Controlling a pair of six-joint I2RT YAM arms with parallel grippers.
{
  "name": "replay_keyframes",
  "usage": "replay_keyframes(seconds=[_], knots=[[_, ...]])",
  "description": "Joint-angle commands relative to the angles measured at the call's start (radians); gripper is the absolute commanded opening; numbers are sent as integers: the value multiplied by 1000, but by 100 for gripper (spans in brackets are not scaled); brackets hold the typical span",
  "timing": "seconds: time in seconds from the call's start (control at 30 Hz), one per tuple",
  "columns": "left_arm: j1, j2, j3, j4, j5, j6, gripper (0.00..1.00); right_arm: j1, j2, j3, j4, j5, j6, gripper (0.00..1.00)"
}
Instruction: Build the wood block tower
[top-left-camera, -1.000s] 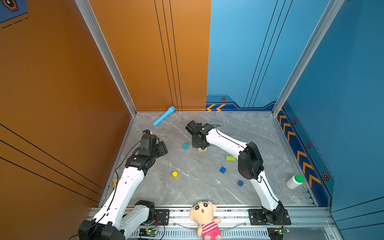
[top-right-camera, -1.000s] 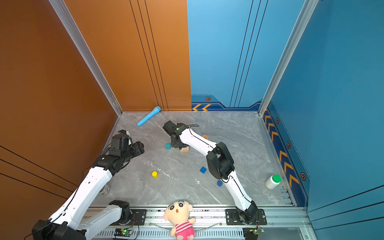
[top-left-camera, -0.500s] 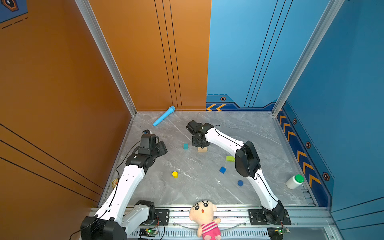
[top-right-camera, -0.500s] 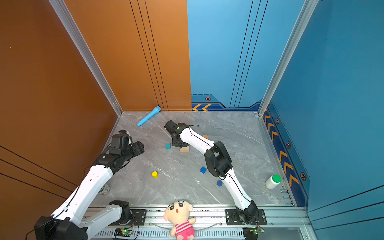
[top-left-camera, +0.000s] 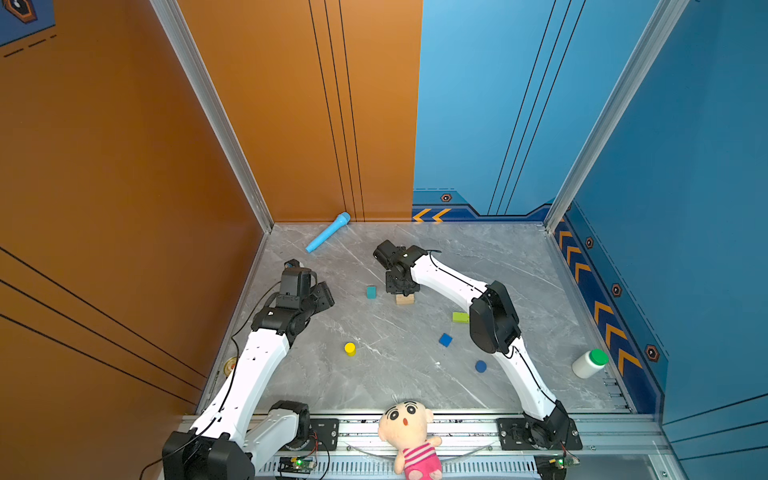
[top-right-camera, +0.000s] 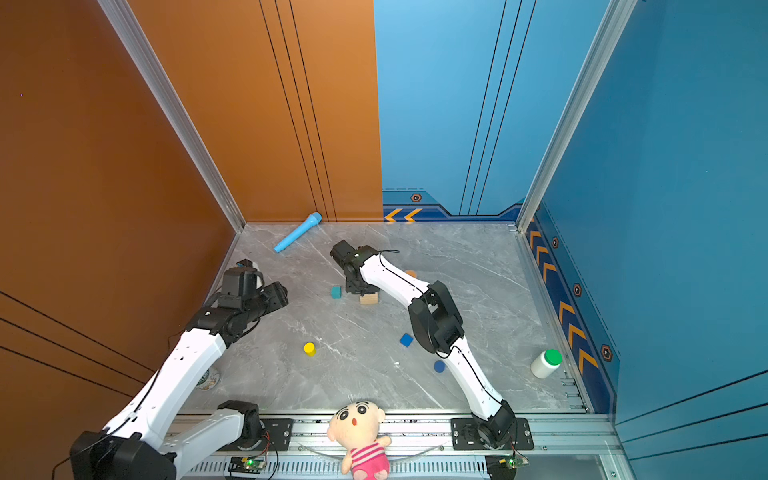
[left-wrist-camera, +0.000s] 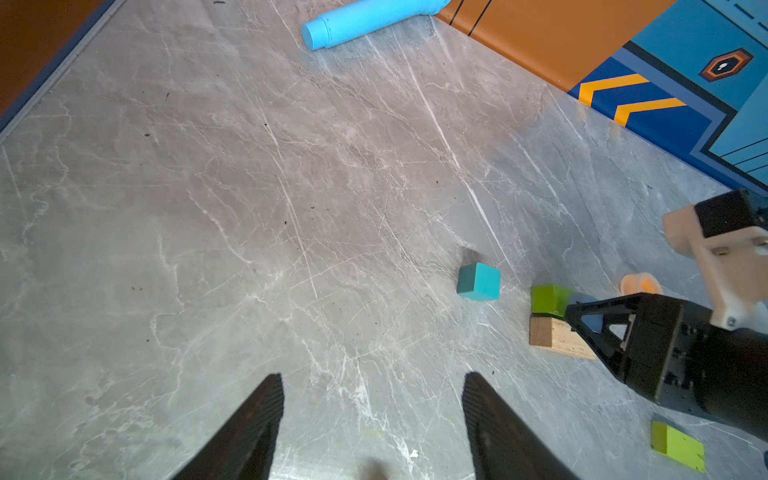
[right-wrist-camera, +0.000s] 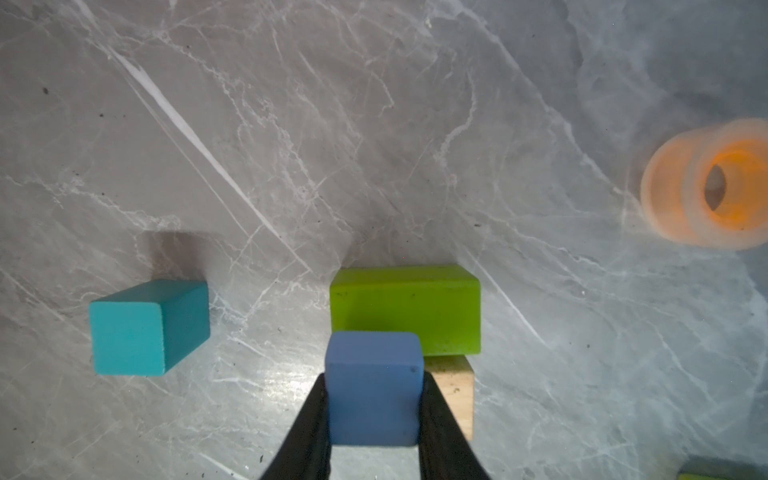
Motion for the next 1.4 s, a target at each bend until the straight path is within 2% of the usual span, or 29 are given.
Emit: replay_keyframes(seconds=[0.0, 0.63, 1.03, 1.37], knots=[[6, 1, 28, 10, 17, 21, 70, 7, 20, 25, -39, -4, 11, 31], [6, -4, 23, 10, 15, 21, 70, 11, 40, 25, -49, -14, 18, 35], [6, -2, 26, 10, 13, 22, 70, 10, 40, 27, -49, -12, 17, 48], [6, -2, 25, 10, 16, 21, 70, 11, 25, 25, -53, 6, 17, 48]])
